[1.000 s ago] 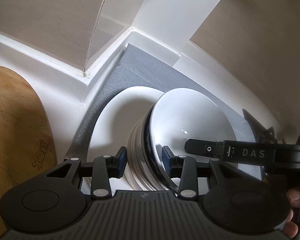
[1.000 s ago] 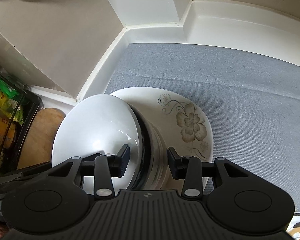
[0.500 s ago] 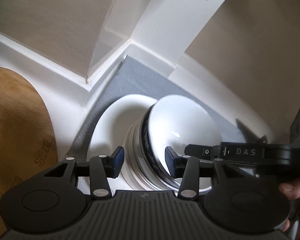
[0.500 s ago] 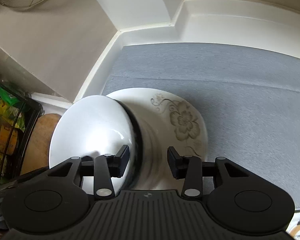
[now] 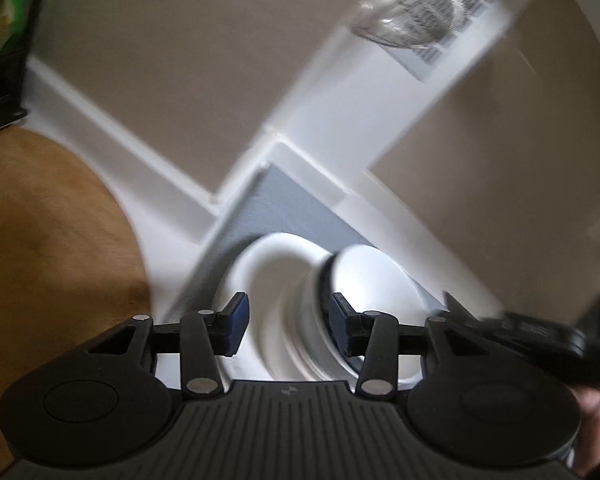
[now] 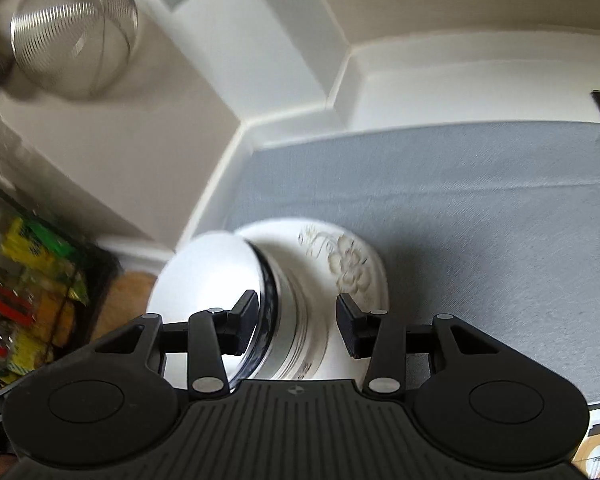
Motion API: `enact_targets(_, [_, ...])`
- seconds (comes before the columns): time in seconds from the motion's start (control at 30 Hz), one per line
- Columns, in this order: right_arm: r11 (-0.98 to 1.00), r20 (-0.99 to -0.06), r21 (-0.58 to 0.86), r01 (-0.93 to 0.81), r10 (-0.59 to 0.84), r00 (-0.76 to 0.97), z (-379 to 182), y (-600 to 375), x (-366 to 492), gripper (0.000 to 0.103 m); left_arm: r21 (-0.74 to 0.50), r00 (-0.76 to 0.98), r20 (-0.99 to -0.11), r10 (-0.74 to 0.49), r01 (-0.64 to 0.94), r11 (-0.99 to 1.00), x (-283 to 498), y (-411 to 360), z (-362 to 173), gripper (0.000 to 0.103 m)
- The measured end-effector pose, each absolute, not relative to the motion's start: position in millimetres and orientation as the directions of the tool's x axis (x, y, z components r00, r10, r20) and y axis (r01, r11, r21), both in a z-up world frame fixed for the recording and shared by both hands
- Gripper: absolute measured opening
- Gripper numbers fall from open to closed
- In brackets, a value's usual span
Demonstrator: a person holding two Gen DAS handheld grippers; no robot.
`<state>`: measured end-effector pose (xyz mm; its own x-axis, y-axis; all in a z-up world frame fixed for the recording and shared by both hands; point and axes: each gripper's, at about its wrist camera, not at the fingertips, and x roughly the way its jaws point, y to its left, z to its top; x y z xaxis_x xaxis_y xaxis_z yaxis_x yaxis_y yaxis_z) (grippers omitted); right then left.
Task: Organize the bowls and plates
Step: 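Lower the bowl stack onto the flower-patterned plates with both grippers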
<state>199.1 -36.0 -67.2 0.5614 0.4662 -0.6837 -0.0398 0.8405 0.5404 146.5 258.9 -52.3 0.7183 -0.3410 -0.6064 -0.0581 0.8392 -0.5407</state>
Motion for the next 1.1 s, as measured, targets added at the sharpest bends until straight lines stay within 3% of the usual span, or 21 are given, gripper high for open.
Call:
enact_targets(0.07, [0.822,-0.649,0.568,-0.019,0.462,0.605,-69,-50,192,0.047,-0.522,0.696,-0.652,-0.301,-0.124,0.844,153,265,-62,0.041])
enact_targets(0.2, [0.783,-0.632,0.617,0.072,0.439,0.639,-91,-69,186,0.047,-0.509,0.664,-0.691,-0.287,-0.164,0.845,163,265,-79,0.040])
enact_targets(0.4, [0.769,-0.703,0.613,0.182,0.426,0.570,-139,-68,192,0.047,-0.481,0.627,-0.726,-0.282,-0.169,0.860,173,257,-95,0.040])
enact_targets(0.5, [0.757,-0.695,0.631,0.168,0.456,0.555,-150,-63,192,0.047,-0.480,0.615,-0.730,-0.298,-0.152,0.864,176,253,-101,0.040])
enact_targets(0.53, [0.757,-0.694,0.633,0.159,0.465,0.549,-152,-61,192,0.047,-0.476,0.611,-0.733,-0.299,-0.146,0.867,177,251,-102,0.032])
enact_targets(0.63, [0.760,-0.698,0.636,0.133,0.494,0.519,-160,-53,194,0.047,-0.446,0.600,-0.748,-0.284,-0.136,0.885,181,242,-106,0.026])
enact_targets(0.7, [0.757,-0.696,0.644,0.112,0.517,0.499,-166,-49,195,0.042,-0.418,0.602,-0.753,-0.265,-0.127,0.899,180,238,-106,0.024])
enact_targets(0.77, [0.748,-0.687,0.658,0.091,0.545,0.481,-169,-46,196,0.027,-0.404,0.598,-0.758,-0.259,-0.118,0.907,180,236,-105,0.024])
enact_targets(1.1, [0.773,-0.703,0.629,0.085,0.519,0.486,-163,-66,193,0.027,-0.339,0.575,-0.781,-0.242,-0.066,0.938,187,182,-102,0.025])
